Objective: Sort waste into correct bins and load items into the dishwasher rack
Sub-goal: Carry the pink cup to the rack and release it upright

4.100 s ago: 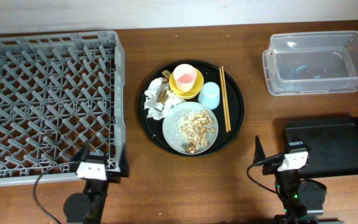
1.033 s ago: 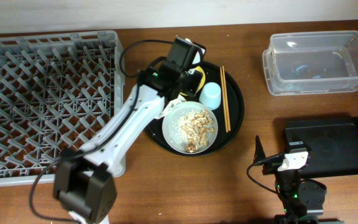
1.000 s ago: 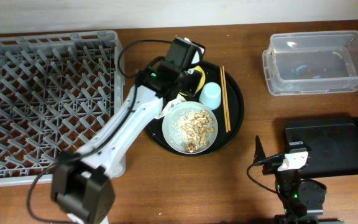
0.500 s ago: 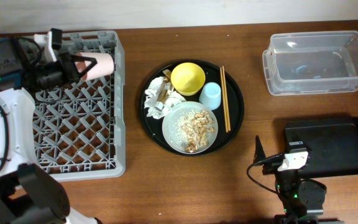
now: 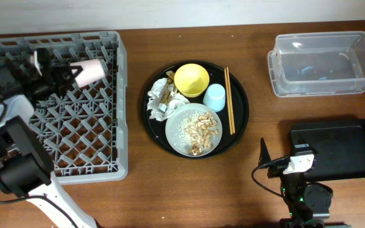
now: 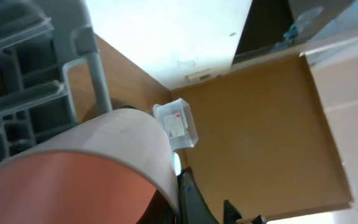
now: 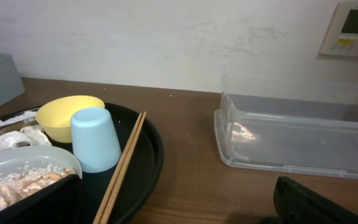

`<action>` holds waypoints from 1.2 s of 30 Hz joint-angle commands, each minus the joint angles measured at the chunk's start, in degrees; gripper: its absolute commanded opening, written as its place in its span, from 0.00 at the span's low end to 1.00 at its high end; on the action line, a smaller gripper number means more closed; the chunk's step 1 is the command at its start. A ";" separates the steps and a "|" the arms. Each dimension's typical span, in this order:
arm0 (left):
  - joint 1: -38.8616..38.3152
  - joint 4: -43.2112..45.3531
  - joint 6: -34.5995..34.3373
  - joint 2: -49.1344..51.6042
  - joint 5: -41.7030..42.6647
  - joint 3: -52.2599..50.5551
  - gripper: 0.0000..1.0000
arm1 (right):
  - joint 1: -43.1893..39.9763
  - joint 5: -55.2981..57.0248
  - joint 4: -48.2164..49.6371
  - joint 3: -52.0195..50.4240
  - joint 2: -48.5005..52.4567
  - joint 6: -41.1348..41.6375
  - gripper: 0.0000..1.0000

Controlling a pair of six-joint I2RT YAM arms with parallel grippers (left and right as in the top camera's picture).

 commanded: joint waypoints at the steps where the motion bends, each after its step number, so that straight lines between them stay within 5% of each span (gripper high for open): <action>1: 3.48 0.26 -6.16 -0.15 1.68 0.20 0.01 | -0.17 0.31 -0.39 -0.28 -0.39 0.09 0.98; 9: 5.31 -12.31 -4.57 -0.13 -3.41 0.17 0.01 | -0.17 0.31 -0.39 -0.28 -0.39 0.09 0.98; 26: 2.69 -15.52 -0.46 -0.13 -10.10 0.17 0.01 | -0.17 0.31 -0.39 -0.28 -0.39 0.09 0.98; 33: 2.69 -26.86 6.01 -0.15 -25.99 0.20 0.01 | -0.17 0.31 -0.39 -0.28 -0.39 0.09 0.98; 36: 2.69 -30.29 7.32 -0.15 -31.74 0.20 0.09 | -0.17 0.31 -0.39 -0.28 -0.39 0.09 0.98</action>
